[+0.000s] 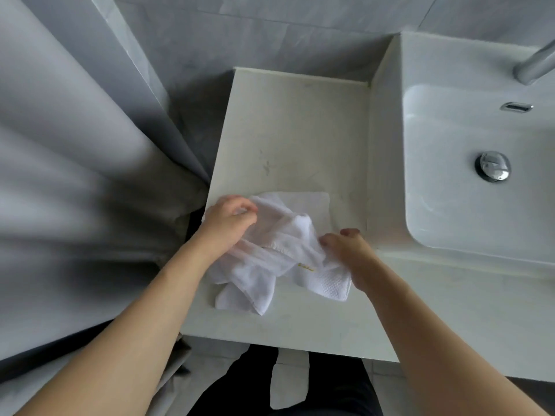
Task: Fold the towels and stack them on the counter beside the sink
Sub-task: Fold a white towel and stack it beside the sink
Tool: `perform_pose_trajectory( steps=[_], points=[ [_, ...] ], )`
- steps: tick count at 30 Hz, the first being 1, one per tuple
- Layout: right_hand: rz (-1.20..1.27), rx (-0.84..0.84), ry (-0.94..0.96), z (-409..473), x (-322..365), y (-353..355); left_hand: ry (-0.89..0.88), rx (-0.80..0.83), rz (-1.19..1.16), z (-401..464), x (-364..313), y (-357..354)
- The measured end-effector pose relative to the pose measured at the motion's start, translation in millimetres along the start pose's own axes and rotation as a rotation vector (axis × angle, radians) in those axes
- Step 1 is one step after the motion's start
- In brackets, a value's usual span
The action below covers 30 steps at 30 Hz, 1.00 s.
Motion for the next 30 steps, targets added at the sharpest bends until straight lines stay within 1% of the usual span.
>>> perform_pose_trajectory(
  steps=[1,3,5,6,7,8,9,10,11,12,13,14,15,16,17,18,19,20,21,22,24,25,26,27,29,30],
  points=[
    [0.027,0.014,0.010,2,1,-1,0.011,-0.068,0.188,4,3,2],
    [0.078,0.006,0.065,2,7,-1,0.089,-0.023,0.514,8,13,-5],
    [0.108,-0.013,0.132,-5,14,2,0.090,0.026,0.688,11,14,-11],
    [0.154,-0.005,0.183,-9,18,4,0.053,-0.002,0.690,12,8,-9],
    [0.254,0.019,0.244,-15,24,7,-0.015,-0.073,0.611,11,0,-3],
    [0.382,0.044,0.310,-20,29,11,-0.088,-0.168,0.444,9,-9,6],
    [0.495,0.057,0.369,-24,34,18,-0.157,-0.252,0.225,6,-19,15],
    [0.570,0.066,0.418,-27,38,24,-0.238,-0.316,0.039,2,-30,24],
    [0.600,0.069,0.452,-29,42,29,-0.336,-0.354,-0.032,-6,-44,33],
    [0.585,0.049,0.476,-31,45,34,-0.448,-0.368,0.018,-16,-59,39],
    [0.535,0.006,0.493,-32,48,38,-0.565,-0.356,0.125,-24,-73,40],
    [0.440,-0.058,0.505,-32,50,43,-0.671,-0.313,0.251,-30,-81,36],
    [0.292,-0.129,0.504,-30,51,45,-0.728,-0.220,0.360,-32,-82,28],
    [0.102,-0.193,0.491,-28,51,45,-0.703,-0.078,0.452,-31,-75,18],
    [-0.071,-0.206,0.460,-25,51,42,-0.601,0.097,0.519,-29,-61,8],
    [-0.178,-0.155,0.409,-22,49,37,-0.465,0.280,0.550,-29,-43,-2],
    [-0.217,-0.062,0.358,-20,47,29,-0.335,0.438,0.546,-30,-26,-9],
    [-0.223,0.027,0.314,-20,46,21,-0.253,0.534,0.503,-32,-17,-13],
    [-0.237,0.082,0.297,-22,47,15,-0.218,0.549,0.421,-32,-14,-15],
    [-0.273,0.094,0.319,-24,49,10,-0.195,0.508,0.318,-30,-15,-14],
    [-0.294,0.042,0.422,-27,60,6,-0.101,0.372,0.144,-21,-19,-4],
    [-0.264,-0.002,0.482,-29,65,7,-0.046,0.300,0.097,-17,-19,2],
    [-0.228,-0.039,0.537,-34,71,10,-0.024,0.205,0.122,-11,-17,8],
    [-0.195,-0.063,0.587,-37,77,12,-0.046,0.085,0.218,-5,-17,16],
    [-0.156,-0.115,0.698,-43,87,19,-0.139,-0.136,0.522,5,-18,29],
    [-0.189,-0.170,0.744,-45,91,21,-0.143,-0.168,0.657,10,-16,31]
  ],
)
Point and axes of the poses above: each hand's wrist, its own z-axis towards the middle knuckle, its own y-axis out of the back of the hand, x = y × z, the point moved 6 cm from there along z, towards the middle knuckle, and after that the axes turned 10 degrees about -y, right-handed, at the moved point
